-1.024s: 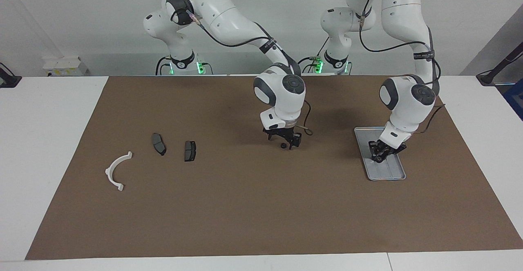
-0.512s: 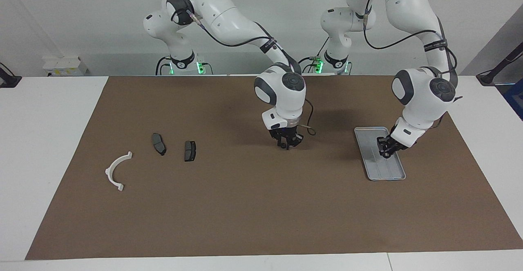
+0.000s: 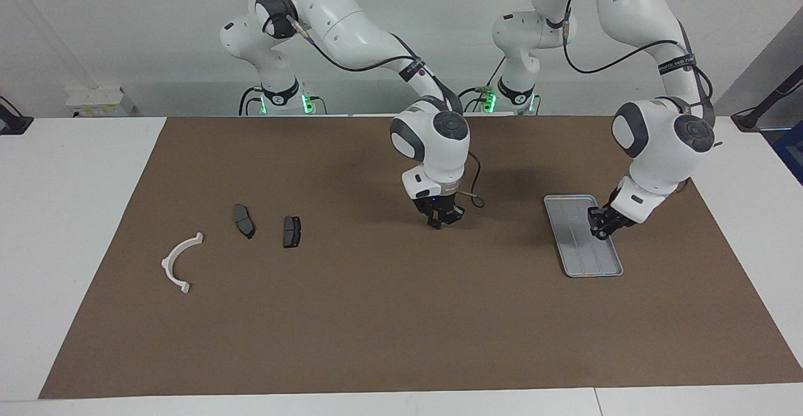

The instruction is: Place bearing gear from tray to pile

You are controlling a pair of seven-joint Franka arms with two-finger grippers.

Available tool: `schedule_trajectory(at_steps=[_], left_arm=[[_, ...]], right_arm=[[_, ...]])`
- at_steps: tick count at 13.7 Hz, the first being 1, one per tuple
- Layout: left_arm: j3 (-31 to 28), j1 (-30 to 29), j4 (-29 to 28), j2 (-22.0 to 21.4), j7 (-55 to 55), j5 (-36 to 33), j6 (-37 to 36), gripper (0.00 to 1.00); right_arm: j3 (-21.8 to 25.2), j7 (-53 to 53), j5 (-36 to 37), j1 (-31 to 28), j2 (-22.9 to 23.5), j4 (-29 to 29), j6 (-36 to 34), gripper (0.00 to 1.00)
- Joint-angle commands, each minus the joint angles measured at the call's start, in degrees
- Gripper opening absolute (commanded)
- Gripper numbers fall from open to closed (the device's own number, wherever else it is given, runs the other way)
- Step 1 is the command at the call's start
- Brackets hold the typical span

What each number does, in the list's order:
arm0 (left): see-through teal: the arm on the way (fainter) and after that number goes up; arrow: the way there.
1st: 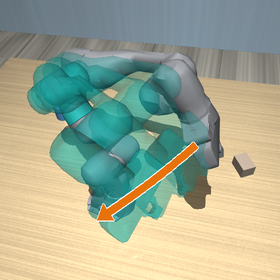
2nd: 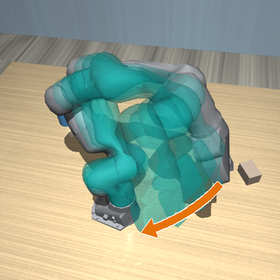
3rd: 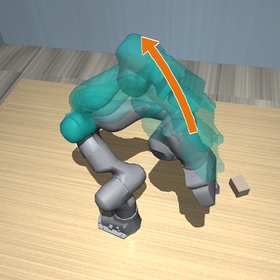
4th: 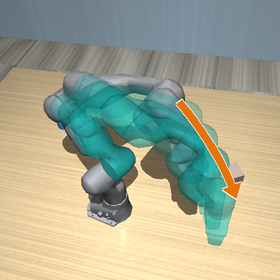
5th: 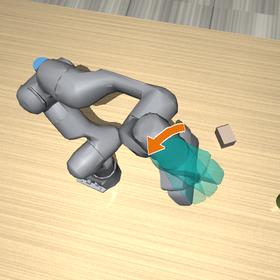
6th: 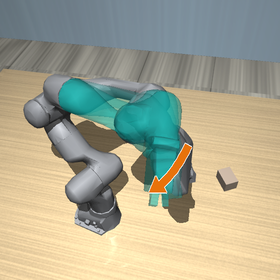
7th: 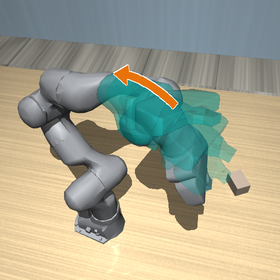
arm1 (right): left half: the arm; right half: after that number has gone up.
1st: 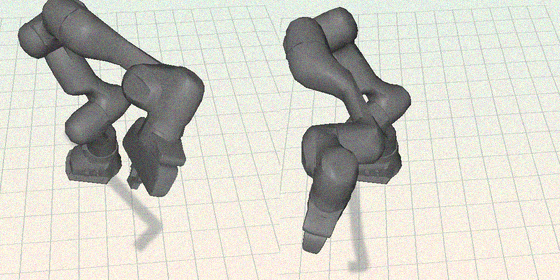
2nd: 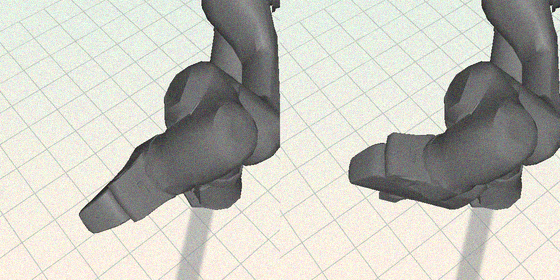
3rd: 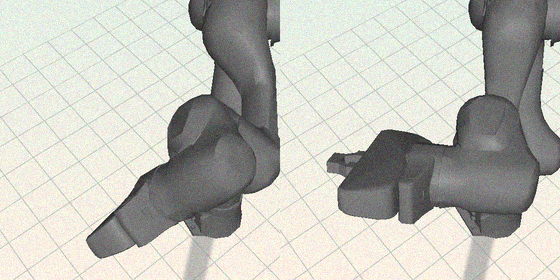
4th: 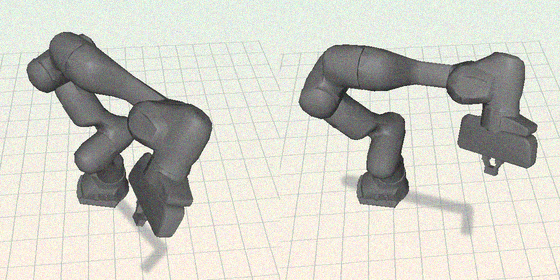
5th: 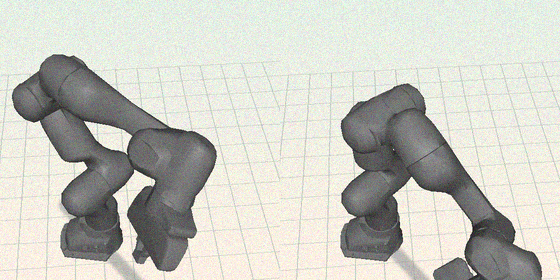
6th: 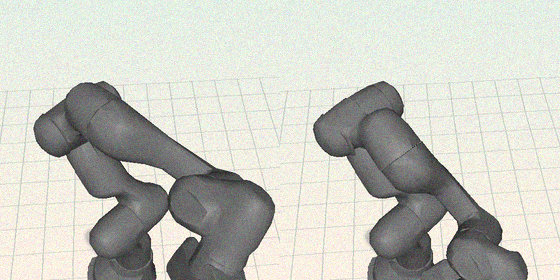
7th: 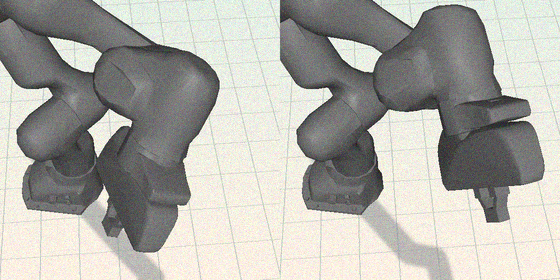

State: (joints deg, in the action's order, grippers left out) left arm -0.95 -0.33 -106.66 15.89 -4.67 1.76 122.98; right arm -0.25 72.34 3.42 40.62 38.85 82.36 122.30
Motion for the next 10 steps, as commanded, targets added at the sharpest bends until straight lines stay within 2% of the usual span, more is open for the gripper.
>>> schedule_trajectory(at_steps=[1, 4, 6, 10], left_arm=[[0.0, -0.4, 0.1, -0.2, -1.4, 1.1, -0.7, 0.00], [0.1, 0.2, 0.1, -0.2, -1.1, 1.1, -0.5, 0.00], [0.2, 1.8, 0.3, -0.2, 1.7, 1.8, -0.5, 0.00], [0.0, 15.9, -0.3, -0.5, 23.3, 1.8, 0.4, 0.00]], right_arm=[[-0.1, -0.5, 1.1, -1.2, -1.4, -0.7, -4.5, 0.00], [0.1, -7.8, 0.6, -4.8, -6.8, -0.6, -11.5, 0.00], [-0.4, -17.8, -0.2, -9.9, -11.3, -0.6, -16.2, 0.00], [-0.4, -43.1, -0.8, -21.1, -17.0, -0.6, -23.7, 0.00]])
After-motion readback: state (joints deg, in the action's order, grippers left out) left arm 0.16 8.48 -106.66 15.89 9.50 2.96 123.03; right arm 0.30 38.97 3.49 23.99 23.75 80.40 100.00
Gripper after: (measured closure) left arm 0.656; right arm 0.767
